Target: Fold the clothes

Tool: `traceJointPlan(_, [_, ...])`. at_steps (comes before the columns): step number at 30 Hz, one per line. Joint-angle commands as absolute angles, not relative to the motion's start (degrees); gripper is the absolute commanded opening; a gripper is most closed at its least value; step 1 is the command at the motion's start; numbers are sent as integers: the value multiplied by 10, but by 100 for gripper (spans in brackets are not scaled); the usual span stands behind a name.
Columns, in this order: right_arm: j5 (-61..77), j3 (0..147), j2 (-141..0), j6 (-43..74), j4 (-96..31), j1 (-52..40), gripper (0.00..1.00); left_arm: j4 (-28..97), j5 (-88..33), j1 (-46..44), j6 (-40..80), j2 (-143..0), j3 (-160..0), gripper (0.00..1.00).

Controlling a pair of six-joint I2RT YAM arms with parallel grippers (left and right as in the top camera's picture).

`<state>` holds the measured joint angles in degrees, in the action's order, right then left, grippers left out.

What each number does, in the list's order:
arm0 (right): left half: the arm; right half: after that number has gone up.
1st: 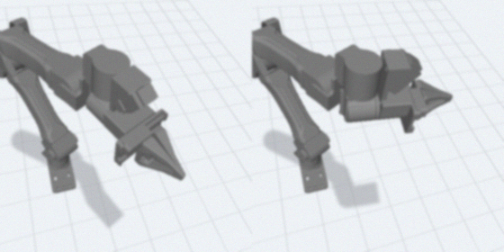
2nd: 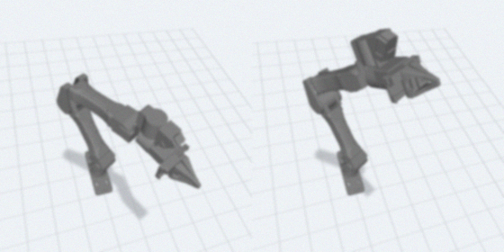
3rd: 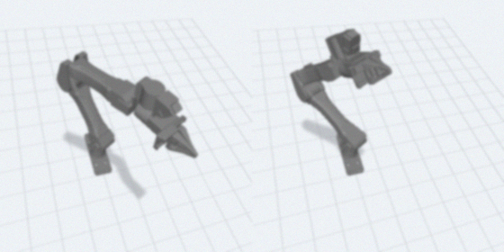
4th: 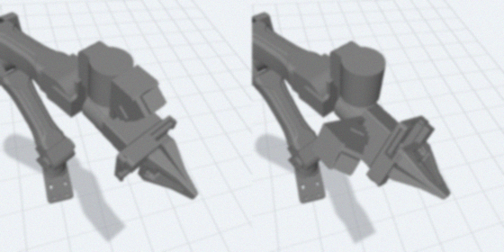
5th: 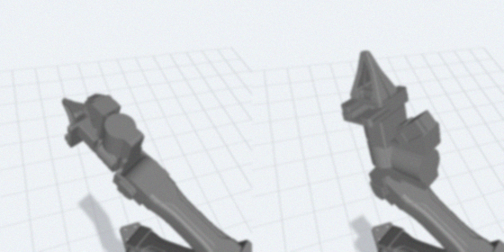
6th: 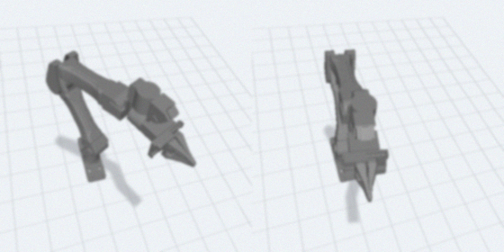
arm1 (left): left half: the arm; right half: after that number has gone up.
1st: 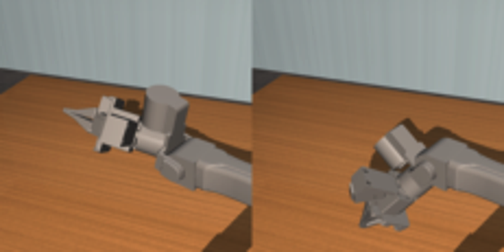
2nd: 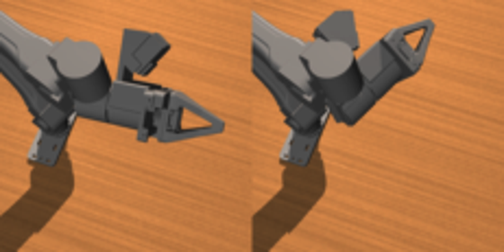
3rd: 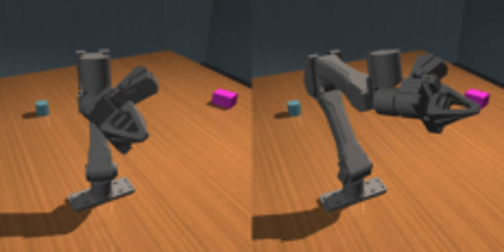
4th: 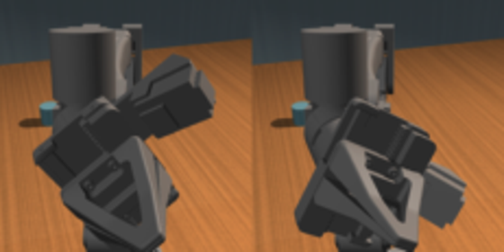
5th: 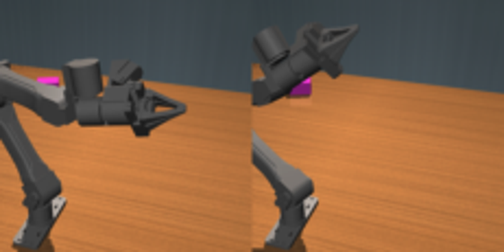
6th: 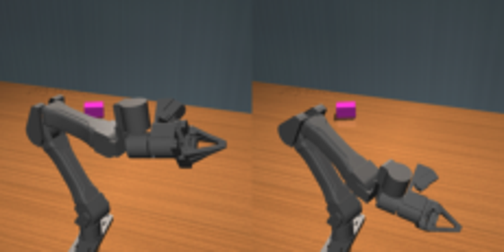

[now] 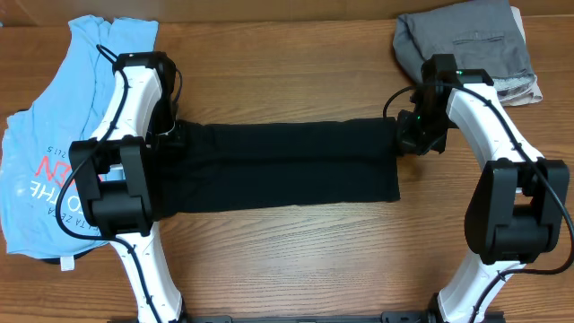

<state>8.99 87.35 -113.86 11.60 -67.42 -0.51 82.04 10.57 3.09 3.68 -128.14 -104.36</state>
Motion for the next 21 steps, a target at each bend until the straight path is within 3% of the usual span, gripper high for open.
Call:
traceJointPlan(1, [91, 855, -1139, 106, -675, -5, 50, 826, 123, 30, 43, -1267, -1018, 44])
traceJointPlan(2, [90, 854, -1139, 103, -677, -5, 65, 825, 123, 30, 43, -1267, -1014, 61])
traceJointPlan(4, [91, 853, -1139, 100, -676, -5, 79, 823, 123, 32, 44, -1267, -1013, 88])
traceJointPlan(6, [91, 853, -1139, 96, -666, -5, 85, 816, 124, 34, 50, -1266, -1014, 99])
traceJointPlan(9, [91, 844, -1140, 93, -632, -5, 90, 805, 121, 42, 54, -1266, -1027, 100])
traceJointPlan(13, [127, 800, -1141, 87, -565, -6, 89, 820, 77, 53, 53, -1265, -1094, 100])
traceJointPlan(21, [159, 744, -1141, 91, -511, -7, 63, 843, -2, 53, 51, -1232, -1270, 100])
